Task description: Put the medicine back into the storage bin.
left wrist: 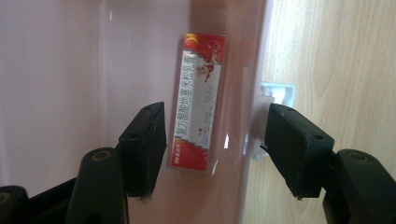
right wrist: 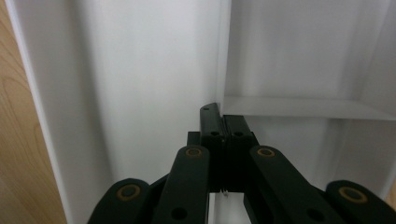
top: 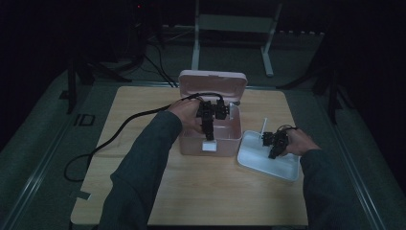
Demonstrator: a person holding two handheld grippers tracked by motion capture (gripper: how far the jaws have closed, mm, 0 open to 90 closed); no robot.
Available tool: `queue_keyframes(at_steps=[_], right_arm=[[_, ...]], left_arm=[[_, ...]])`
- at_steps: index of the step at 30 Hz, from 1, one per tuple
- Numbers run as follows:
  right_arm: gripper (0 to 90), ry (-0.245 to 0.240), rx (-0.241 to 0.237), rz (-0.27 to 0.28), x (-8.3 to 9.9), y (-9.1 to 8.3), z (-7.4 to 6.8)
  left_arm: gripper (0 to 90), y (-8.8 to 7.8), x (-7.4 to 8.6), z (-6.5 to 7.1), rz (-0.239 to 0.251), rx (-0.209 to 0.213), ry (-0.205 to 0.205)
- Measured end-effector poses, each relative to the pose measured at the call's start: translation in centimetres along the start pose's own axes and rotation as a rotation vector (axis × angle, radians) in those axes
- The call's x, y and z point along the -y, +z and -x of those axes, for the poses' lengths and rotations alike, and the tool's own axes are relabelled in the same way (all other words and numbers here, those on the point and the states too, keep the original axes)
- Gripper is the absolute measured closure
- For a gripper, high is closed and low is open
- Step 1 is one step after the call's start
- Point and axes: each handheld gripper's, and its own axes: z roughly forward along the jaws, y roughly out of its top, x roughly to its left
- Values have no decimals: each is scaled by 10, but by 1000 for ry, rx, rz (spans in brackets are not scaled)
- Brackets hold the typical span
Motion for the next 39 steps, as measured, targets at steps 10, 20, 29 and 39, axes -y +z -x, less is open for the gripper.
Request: queue_keyframes(at_steps=[10, 20, 29, 39], right_arm=[[893, 1, -3, 0, 0, 0, 0], [894, -2, -2, 2, 0, 0, 0], [894, -2, -1, 2, 0, -1, 1], [894, 1, 3, 4, 4, -4, 1]], left_arm=[[397, -9, 8, 1, 32, -4, -16], [397, -17, 16, 1, 61, -17, -16], [403, -21, 20, -1, 68, -23, -24], [408, -21, 27, -1, 68, -28, -39]])
